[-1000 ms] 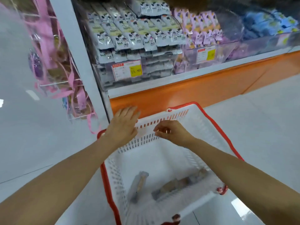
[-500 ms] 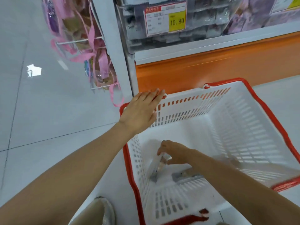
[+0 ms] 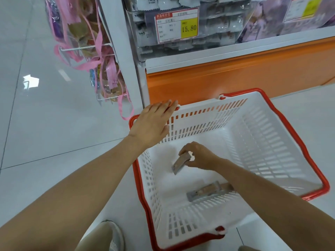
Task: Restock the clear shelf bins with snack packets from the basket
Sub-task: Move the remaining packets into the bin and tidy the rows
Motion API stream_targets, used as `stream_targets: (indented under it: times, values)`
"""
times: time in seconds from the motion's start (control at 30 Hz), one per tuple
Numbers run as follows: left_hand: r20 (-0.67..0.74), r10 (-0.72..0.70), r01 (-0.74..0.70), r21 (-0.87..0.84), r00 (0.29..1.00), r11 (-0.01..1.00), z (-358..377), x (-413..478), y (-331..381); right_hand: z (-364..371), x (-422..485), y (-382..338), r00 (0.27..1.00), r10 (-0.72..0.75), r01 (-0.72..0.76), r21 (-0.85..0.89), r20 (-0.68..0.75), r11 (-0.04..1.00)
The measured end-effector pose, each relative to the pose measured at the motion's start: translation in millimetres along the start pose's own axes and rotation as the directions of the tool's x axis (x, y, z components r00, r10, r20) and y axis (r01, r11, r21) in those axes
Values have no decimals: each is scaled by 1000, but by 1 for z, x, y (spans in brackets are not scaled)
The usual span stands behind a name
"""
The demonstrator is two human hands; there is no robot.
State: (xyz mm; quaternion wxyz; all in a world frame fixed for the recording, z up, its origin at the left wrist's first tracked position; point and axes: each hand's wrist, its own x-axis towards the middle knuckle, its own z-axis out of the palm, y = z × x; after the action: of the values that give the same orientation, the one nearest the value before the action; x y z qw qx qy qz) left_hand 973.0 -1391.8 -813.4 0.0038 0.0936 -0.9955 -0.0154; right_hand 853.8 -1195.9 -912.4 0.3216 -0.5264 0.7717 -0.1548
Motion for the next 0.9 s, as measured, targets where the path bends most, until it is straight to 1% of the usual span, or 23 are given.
stream_targets:
  times: [0.07, 0.13, 0.2, 0.27, 0.3, 0.33, 0.4, 0.43, 0.47, 0.5, 0.53, 0.63, 0.73, 0.87, 0.9]
  values:
    - [14, -19, 20, -42, 1000, 999, -3, 0, 1, -17, -4, -5, 993, 41, -26, 133, -115, 991]
    - [-19, -34, 32, -110, 999, 993, -7, -1, 5, -37, -13, -14, 972, 85, -20, 283, -221, 959]
    - [-119, -17, -4, -170, 993, 985, -11, -1, 10, -58, -21, -24, 942, 114, 8, 359, -316, 933]
    - [-225, 17, -74, -244, 974, 967, -18, 4, 18, -79, -31, -34, 906, 151, 38, 432, -396, 901]
    - [-227, 17, -89, -311, 974, 946, -24, 8, 23, -90, -35, -40, 886, 172, 60, 475, -430, 878]
    - [-192, 7, -83, -395, 981, 915, -31, 12, 29, -102, -39, -46, 867, 189, 87, 513, -461, 854]
    - [-37, -5, -16, -553, 999, 833, -45, 21, 40, -125, -49, -59, 832, 195, 146, 544, -519, 826]
    - [42, -5, 30, -633, 999, 773, -53, 24, 46, -136, -54, -66, 816, 186, 178, 545, -547, 820]
    - [99, -1, 73, -721, 995, 689, -59, 27, 49, -146, -58, -72, 801, 179, 208, 545, -572, 812]
    - [122, 7, 94, -797, 993, 597, -66, 29, 52, -156, -61, -78, 786, 173, 235, 546, -593, 804]
    - [123, 7, 102, -846, 992, 523, -74, 31, 55, -164, -63, -82, 773, 167, 264, 549, -612, 793]
    - [74, -2, 70, -925, 997, 373, -102, 37, 62, -184, -71, -95, 746, 127, 340, 538, -653, 771]
    - [97, -25, 100, -974, 995, 202, -129, 37, 68, -194, -80, -106, 745, 73, 325, 457, -663, 828]
    - [61, -42, 63, -997, 997, 39, -147, 38, 67, -203, -94, -118, 745, 0, 307, 343, -667, 888]
    - [47, -44, 49, -998, 998, 30, -152, 38, 66, -207, -97, -123, 737, -12, 308, 320, -676, 896]
